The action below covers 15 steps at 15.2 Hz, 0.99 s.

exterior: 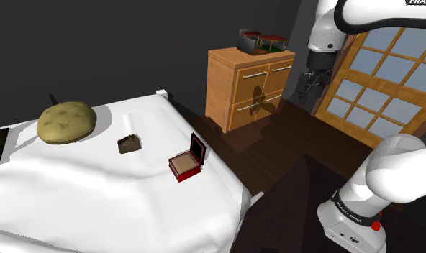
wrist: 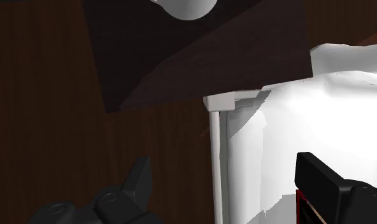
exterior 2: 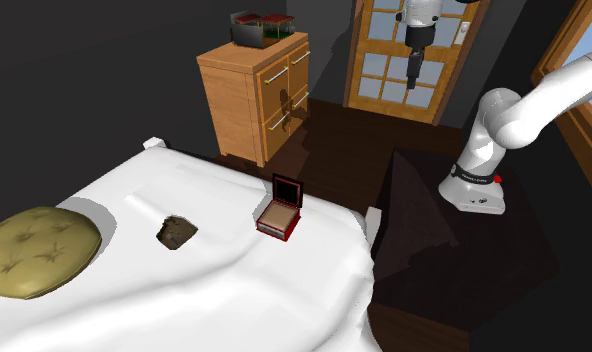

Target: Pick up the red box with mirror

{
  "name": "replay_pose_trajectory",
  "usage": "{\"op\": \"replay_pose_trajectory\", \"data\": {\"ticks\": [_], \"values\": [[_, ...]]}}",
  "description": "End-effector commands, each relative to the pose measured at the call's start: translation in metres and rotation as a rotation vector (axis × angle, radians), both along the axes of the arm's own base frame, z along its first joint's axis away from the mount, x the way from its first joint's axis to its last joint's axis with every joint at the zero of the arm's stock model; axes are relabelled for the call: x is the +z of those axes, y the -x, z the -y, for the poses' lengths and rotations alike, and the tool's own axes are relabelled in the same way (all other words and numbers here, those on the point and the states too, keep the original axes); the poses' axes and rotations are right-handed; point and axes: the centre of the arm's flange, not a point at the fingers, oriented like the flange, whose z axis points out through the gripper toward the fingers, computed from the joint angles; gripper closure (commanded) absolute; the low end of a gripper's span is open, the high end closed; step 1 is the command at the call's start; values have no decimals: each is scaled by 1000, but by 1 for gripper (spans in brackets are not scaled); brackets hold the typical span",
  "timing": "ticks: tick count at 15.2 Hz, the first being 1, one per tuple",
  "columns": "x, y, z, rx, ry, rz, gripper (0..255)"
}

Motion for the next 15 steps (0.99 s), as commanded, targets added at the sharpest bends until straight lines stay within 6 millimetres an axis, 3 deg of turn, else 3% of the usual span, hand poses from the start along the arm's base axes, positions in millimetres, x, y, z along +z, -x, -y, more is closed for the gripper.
{"op": "replay_pose_trajectory", "data": {"ticks": [1,15], "values": [[0,0,0,0,0,0,0],[-127,-109,-71,13,-33,9,0]]}}
